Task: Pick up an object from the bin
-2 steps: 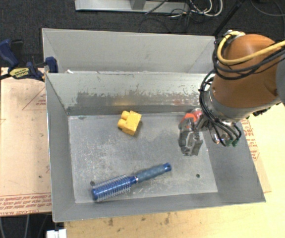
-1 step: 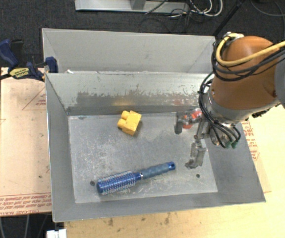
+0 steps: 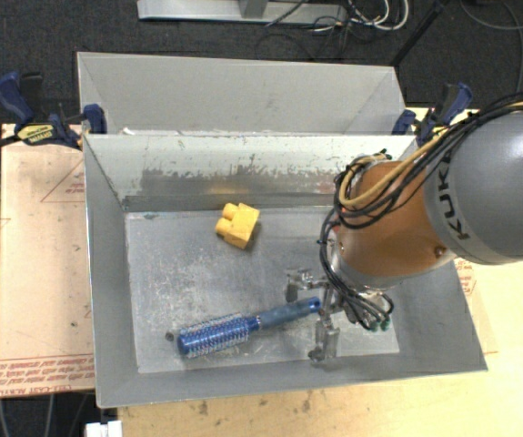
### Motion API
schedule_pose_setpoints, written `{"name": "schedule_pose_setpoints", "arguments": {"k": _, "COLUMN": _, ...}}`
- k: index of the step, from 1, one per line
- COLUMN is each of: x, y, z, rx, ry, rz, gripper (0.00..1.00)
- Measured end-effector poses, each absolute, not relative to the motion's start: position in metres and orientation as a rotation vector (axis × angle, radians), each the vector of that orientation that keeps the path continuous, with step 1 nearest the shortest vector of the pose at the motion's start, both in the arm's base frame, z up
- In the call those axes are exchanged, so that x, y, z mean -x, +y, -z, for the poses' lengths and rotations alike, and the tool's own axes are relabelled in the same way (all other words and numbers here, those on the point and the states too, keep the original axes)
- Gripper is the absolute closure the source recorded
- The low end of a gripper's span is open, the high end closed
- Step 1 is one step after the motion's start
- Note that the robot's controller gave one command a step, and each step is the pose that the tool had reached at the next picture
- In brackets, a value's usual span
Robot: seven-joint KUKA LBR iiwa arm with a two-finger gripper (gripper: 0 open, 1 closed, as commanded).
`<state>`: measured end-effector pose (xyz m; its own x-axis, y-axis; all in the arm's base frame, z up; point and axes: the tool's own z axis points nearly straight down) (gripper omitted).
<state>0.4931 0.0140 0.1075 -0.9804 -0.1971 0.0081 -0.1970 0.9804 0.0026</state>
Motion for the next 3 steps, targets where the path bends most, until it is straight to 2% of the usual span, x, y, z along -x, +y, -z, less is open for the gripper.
{"name": "schedule_pose_setpoints", "arguments": {"k": 1, "x": -0.514, "y": 0.039, "z": -0.068, "rx": -0.351, "ry": -3.120, "rz": 0.004, "gripper": 0.00}}
{"name": "schedule_pose_setpoints", "arguments": {"k": 2, "x": -0.515, "y": 0.037, "z": -0.070, "rx": -0.348, "ry": -3.124, "rz": 0.002, "gripper": 1.00}}
{"name": "schedule_pose_setpoints", "arguments": {"k": 3, "x": -0.539, "y": 0.014, "z": -0.217, "rx": -0.397, "ry": -3.128, "rz": -0.002, "gripper": 1.00}}
